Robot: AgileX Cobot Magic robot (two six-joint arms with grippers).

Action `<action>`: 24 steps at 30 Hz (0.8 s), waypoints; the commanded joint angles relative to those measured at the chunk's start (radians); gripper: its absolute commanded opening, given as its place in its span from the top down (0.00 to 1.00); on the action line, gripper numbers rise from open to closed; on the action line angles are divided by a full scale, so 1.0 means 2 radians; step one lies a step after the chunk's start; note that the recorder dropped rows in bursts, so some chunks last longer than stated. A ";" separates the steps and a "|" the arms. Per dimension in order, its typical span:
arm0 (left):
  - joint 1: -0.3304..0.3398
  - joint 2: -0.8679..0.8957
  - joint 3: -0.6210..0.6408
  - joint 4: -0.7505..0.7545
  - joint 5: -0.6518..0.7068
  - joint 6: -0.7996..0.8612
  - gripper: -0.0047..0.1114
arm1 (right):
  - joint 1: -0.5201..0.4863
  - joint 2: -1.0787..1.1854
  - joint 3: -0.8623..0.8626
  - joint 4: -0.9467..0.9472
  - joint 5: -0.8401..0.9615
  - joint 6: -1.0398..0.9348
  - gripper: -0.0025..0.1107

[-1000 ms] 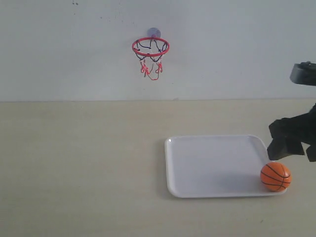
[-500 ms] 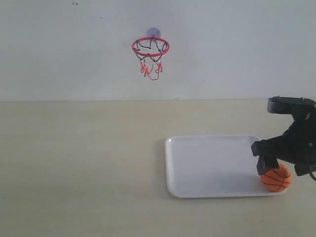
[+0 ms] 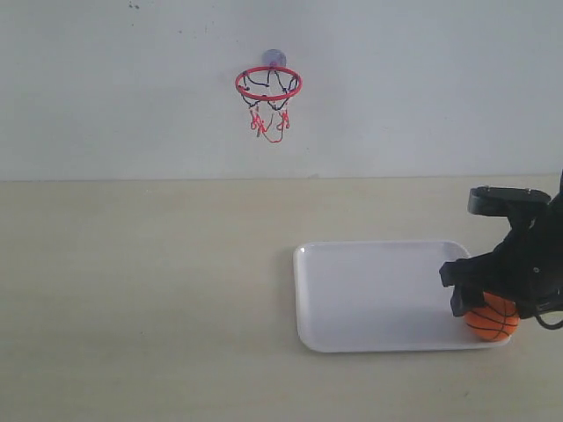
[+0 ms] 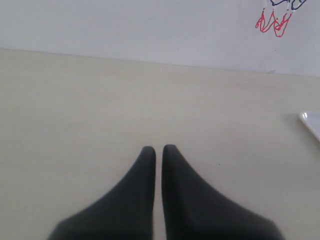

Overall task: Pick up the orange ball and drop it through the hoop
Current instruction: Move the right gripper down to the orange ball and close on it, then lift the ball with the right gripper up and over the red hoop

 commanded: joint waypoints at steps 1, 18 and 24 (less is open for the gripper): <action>-0.001 -0.002 0.002 0.001 -0.002 -0.003 0.92 | -0.003 0.000 -0.003 -0.006 -0.019 -0.008 0.31; -0.001 -0.002 0.002 0.001 -0.002 -0.003 0.92 | -0.003 0.018 -0.003 -0.006 -0.016 -0.010 0.66; -0.001 -0.002 0.002 0.001 -0.002 -0.003 0.92 | -0.003 0.013 -0.003 -0.006 -0.011 -0.010 0.98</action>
